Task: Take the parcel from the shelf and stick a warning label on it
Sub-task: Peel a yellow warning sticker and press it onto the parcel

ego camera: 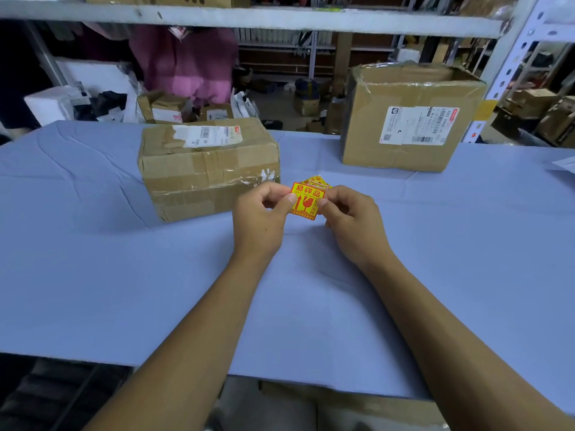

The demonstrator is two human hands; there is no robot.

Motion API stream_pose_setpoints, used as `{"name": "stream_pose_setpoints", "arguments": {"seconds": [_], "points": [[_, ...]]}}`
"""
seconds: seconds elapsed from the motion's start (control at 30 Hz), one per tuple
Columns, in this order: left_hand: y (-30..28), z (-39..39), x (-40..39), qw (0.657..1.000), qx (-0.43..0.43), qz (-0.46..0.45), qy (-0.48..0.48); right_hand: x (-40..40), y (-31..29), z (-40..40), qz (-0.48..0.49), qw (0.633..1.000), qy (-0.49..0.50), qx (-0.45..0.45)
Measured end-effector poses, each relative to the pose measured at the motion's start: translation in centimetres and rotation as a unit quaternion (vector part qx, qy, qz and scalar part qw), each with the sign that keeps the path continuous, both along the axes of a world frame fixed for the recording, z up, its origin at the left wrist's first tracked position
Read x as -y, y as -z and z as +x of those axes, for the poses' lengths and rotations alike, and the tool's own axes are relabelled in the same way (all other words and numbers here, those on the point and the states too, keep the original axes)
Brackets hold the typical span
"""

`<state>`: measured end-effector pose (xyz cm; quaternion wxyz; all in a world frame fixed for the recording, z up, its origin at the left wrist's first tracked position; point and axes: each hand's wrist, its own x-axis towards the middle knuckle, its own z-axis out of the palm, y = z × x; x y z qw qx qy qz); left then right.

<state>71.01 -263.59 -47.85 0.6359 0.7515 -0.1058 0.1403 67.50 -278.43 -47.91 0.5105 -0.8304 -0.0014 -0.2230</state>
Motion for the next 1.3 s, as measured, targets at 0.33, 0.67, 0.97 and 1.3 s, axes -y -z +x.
{"name": "stream_pose_setpoints", "arguments": {"seconds": [0.33,0.67,0.97,1.3], "points": [[-0.5,2.1,-3.5,0.984,-0.008,0.054,-0.171,-5.2,0.0,5.6,-0.023,0.999,0.019,0.042],[-0.5,2.2,-3.7,0.975,-0.006,0.058,-0.216,-5.7,0.3,6.8,-0.015,0.999,0.019,0.029],[-0.4,1.7,-4.1,0.971,-0.006,0.064,-0.232,-6.2,-0.3,6.4,-0.043,0.998,0.035,0.019],[-0.4,2.0,-4.2,0.967,-0.006,0.062,-0.245,-6.7,-0.8,6.4,-0.051,0.997,0.057,0.001]]}}
